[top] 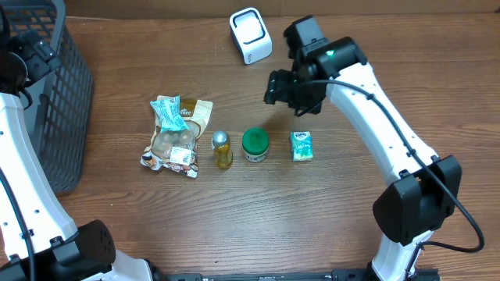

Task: Scan the item barcode
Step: 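Shift the right gripper from the Kleenex pack over the green-lidded jar, then lower the open right gripper around the green-lidded jar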

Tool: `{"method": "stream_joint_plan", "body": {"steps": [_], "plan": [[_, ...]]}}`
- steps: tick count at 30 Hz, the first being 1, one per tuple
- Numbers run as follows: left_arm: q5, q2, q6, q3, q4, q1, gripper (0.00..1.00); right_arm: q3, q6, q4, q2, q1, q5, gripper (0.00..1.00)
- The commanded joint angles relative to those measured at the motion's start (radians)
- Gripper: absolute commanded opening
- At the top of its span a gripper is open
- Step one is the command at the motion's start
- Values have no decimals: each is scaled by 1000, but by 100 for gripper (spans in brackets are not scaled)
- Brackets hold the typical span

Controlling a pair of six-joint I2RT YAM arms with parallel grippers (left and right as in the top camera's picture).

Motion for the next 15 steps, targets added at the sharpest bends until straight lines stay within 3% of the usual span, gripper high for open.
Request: {"method": "stream_joint_plan", "body": {"steps": [1,4,9,15], "plan": [[-3,5,18,9,4,3,100,-27,77,2,0,53,51,77],[-3,5,18,9,4,3,100,-58,118,10,2,105,157,81],[-3,5,18,9,4,3,100,-133,158,64,3,176,203,100],[-3,5,18,9,4,3,100,-222,159,192,3,215,203,100]]}}
